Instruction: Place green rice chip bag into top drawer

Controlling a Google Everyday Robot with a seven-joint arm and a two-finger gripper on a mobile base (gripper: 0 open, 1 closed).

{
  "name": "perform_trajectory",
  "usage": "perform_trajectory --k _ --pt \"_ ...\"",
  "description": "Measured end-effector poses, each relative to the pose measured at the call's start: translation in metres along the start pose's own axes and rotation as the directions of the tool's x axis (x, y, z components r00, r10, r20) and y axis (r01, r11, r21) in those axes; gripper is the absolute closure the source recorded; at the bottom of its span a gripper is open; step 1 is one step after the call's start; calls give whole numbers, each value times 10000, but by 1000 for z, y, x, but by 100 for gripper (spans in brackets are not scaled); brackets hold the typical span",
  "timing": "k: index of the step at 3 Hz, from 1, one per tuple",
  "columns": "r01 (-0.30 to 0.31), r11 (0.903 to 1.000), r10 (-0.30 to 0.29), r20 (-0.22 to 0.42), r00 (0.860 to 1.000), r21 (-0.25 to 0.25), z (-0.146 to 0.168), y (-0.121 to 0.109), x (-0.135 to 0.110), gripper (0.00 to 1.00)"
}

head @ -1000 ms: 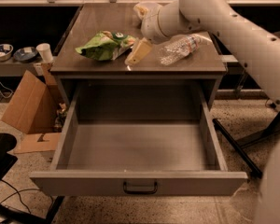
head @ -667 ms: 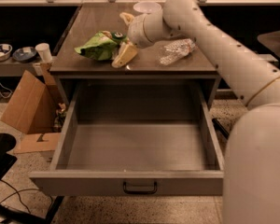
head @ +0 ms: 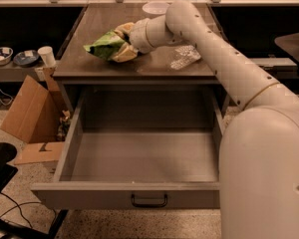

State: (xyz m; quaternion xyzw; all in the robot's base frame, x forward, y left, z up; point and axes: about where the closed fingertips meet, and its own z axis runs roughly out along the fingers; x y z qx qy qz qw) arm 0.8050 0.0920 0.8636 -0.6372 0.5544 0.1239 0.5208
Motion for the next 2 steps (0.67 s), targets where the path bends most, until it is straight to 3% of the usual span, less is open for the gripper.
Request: perform_trajectory --k 1,2 --pt "33 10000 -32 -15 10000 19 -2 1 -3 64" --pt "394 9992 -394 49 9992 -47 -31 -7 -30 87"
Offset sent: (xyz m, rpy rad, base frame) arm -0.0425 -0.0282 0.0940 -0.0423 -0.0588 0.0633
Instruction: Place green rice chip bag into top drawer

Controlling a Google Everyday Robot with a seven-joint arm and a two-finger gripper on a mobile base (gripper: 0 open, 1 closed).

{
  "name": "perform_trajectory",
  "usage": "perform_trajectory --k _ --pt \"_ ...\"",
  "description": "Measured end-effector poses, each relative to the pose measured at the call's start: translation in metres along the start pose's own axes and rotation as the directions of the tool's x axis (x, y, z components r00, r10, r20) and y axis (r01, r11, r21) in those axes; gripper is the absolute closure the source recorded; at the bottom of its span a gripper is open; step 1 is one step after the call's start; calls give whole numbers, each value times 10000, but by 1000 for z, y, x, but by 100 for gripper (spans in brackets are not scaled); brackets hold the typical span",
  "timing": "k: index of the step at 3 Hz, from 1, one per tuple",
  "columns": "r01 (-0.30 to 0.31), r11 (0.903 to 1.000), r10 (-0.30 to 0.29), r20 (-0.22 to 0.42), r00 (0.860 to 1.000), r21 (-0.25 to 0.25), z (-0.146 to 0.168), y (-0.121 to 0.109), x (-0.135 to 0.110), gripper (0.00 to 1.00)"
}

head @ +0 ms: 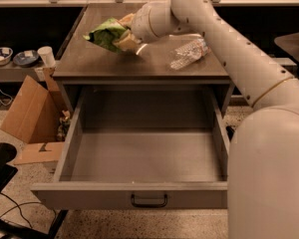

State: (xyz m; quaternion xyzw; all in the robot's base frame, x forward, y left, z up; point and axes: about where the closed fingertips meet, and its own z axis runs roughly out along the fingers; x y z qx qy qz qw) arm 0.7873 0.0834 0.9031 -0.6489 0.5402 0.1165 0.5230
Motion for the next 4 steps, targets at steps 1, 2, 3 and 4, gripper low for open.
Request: perform_trajectory --k 1,2,3,4 --pt "425 9988 -411 545 9977 -239 -60 -1 -71 100" --pt "373 9990 -395 1054 9936 226 -115 12 -131 100" --pt "-607 9962 524 1270 9905 622 -166 49 -173 100" --pt "-2629 9635 2576 923 9618 503 -207 104 -169 100"
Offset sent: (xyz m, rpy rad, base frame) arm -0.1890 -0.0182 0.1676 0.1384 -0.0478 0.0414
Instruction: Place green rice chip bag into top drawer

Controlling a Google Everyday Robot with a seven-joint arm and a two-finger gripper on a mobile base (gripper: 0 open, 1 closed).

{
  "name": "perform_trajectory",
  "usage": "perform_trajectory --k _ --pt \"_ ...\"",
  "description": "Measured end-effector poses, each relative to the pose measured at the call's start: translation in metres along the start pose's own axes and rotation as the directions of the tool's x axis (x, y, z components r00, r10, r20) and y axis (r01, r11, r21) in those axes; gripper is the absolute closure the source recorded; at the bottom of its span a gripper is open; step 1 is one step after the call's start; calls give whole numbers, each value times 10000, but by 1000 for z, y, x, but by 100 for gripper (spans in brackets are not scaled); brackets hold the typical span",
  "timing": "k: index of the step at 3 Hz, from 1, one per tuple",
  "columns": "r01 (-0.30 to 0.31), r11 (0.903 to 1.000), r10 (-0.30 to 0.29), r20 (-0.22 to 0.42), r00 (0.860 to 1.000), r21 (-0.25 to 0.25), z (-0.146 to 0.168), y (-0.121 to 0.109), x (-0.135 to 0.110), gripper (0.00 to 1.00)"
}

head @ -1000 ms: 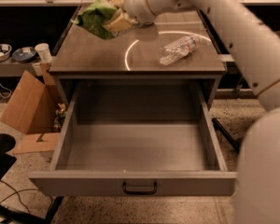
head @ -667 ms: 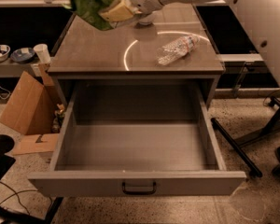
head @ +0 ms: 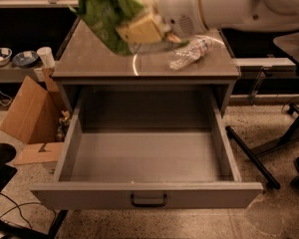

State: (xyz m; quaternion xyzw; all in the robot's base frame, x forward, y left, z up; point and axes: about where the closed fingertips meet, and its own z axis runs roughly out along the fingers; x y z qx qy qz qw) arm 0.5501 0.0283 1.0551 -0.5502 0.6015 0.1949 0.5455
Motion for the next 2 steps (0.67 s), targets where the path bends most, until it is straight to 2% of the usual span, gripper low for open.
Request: perform_trajectory --k 1,2 --pt "-2339 9714 2265 -1328 9649 -422 -22 55 78 100" --pt "-3880 9168 3600 -2250 9054 -945 -20 108 154 100"
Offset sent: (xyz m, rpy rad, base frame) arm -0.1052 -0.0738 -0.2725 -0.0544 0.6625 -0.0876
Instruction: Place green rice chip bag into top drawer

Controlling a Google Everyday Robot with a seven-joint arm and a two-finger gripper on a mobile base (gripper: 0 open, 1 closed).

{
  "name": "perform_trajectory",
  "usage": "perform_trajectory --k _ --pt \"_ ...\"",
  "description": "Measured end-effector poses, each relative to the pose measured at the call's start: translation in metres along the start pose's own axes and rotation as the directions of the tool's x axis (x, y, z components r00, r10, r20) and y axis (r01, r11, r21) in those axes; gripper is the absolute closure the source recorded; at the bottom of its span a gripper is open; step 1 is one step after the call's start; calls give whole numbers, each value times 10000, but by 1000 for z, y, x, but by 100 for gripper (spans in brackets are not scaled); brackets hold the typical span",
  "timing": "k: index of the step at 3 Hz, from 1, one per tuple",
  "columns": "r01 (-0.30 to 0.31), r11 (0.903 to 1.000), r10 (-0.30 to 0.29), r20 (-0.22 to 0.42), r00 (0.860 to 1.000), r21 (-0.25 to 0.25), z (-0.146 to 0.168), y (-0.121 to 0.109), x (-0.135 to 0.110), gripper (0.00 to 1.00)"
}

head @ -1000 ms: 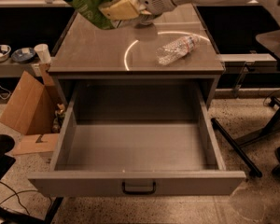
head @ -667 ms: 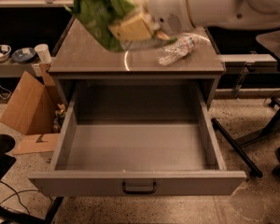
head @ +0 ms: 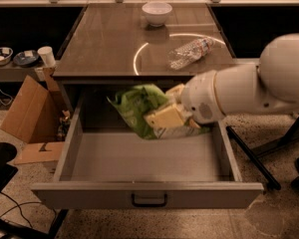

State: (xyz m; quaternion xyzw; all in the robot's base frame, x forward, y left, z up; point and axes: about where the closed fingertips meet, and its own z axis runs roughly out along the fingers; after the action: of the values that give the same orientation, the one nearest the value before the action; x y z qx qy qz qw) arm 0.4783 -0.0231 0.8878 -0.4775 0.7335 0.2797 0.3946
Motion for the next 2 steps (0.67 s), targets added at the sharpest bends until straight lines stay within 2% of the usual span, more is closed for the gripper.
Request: perform_trajectory --k 1,2 --pt "-544 9974 531 -274 9982 -465 27 1 71 100" --pt "-585 9968 534 -900 9945 -546 45 -24 116 100"
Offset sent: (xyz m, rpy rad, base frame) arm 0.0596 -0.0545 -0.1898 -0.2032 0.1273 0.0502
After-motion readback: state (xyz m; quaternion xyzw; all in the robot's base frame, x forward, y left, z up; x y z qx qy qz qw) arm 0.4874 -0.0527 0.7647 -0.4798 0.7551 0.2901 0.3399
